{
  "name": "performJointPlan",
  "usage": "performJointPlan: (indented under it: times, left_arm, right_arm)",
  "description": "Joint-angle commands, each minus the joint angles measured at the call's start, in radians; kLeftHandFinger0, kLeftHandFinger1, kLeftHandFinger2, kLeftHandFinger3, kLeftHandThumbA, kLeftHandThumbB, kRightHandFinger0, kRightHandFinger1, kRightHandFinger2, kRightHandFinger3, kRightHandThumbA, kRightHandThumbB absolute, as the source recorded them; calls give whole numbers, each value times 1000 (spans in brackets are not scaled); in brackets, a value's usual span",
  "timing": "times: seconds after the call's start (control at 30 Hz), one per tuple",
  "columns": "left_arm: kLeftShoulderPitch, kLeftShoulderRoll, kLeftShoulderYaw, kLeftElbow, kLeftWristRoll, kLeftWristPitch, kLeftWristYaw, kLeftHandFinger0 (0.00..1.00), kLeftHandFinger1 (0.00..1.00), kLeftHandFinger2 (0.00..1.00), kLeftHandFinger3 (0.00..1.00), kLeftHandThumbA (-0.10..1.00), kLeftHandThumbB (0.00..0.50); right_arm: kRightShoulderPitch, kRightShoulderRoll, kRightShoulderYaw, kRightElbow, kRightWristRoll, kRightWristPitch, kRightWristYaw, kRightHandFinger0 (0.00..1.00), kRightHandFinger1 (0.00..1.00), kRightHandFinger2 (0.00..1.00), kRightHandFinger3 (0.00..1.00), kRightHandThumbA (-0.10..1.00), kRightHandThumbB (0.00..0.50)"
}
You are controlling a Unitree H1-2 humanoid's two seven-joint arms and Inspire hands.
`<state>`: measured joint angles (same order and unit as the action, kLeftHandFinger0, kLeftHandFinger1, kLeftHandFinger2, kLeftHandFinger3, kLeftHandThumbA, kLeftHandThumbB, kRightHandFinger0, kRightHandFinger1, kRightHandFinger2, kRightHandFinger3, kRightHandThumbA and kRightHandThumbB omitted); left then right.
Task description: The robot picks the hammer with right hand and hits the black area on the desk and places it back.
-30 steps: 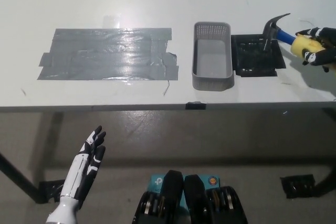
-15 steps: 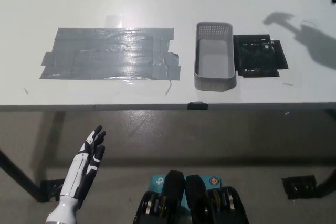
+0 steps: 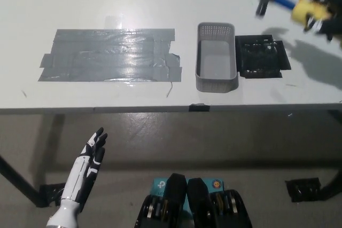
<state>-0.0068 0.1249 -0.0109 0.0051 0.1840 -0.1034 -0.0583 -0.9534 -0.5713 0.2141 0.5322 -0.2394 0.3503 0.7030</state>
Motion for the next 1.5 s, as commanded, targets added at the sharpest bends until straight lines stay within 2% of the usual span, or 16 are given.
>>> performJointPlan:
  times: [0.0,0.13,0.2,0.3,0.47,0.53,0.6,0.67,0.8,0.9,1.0,1.03,1.13,1.23,1.37,1.47]
  left_arm:
    - [-10,9,2,-34,9,-20,18,1000,1000,1000,1000,977,0]
    - [-10,7,3,-29,4,-19,17,1000,1000,1000,1000,974,0]
    - [-11,9,2,-30,5,-21,16,1000,1000,1000,1000,973,0]
    - [-13,10,4,-31,5,-24,17,1000,1000,1000,1000,971,0]
    - [-13,13,3,-32,10,-20,16,1000,1000,1000,1000,984,0]
    - [-13,11,4,-33,7,-18,16,1000,1000,1000,1000,999,0]
    - [-11,14,3,-36,10,-20,15,1000,1000,1000,1000,1000,0]
    - [-11,12,5,-33,6,-25,17,1000,1000,1000,1000,1000,0]
    - [-14,12,6,-32,5,-26,17,1000,1000,1000,1000,998,0]
    - [-9,8,5,-37,8,-20,18,1000,1000,1000,1000,994,0]
    - [-9,10,2,-38,13,-23,18,1000,1000,1000,1000,997,0]
    - [-10,11,1,-34,14,-30,18,1000,1000,1000,1000,998,0]
    - [-11,12,3,-37,12,-26,16,1000,1000,1000,1000,1000,0]
    - [-9,12,3,-39,9,-27,15,1000,1000,1000,1000,979,0]
    - [-15,12,4,-35,6,-29,15,1000,1000,1000,1000,974,0]
    - [-15,12,4,-35,3,-25,13,1000,1000,1000,1000,981,0]
  right_arm:
    - [-31,5,13,30,-9,-128,-51,63,571,887,1000,-100,135]
    - [-7,16,74,96,-63,-225,-73,112,613,905,989,-100,145]
    - [-2,16,89,92,-70,-220,-71,90,599,907,1000,-100,147]
    - [-9,19,88,117,-65,-255,-74,75,567,847,947,-100,129]
    - [-27,16,80,117,-70,-233,-81,96,586,867,946,-100,108]
    - [-35,16,64,120,-51,-237,-76,58,514,824,945,-100,97]
    - [-43,12,56,93,-53,-200,-75,57,493,810,924,-100,98]
    - [-60,-2,47,45,-59,-157,-75,101,550,864,992,-100,116]
    - [-111,-28,39,2,-67,-119,-59,106,572,916,1000,-100,86]
    - [-137,-38,29,3,-46,-130,-40,137,576,902,1000,-100,92]
    - [-133,-35,22,6,-43,-121,-43,95,549,893,1000,-100,104]
    - [-123,-36,34,6,-62,-136,-55,127,585,924,1000,-100,104]
    - [-109,-30,36,0,-65,-122,-59,129,616,933,1000,-100,98]
    - [-91,-8,39,29,-61,-100,-63,116,585,917,1000,-100,112]
    - [-77,17,30,59,-51,-111,-84,147,614,930,1000,-100,125]
    - [-74,33,32,113,-48,-162,-93,126,593,903,1000,-100,121]
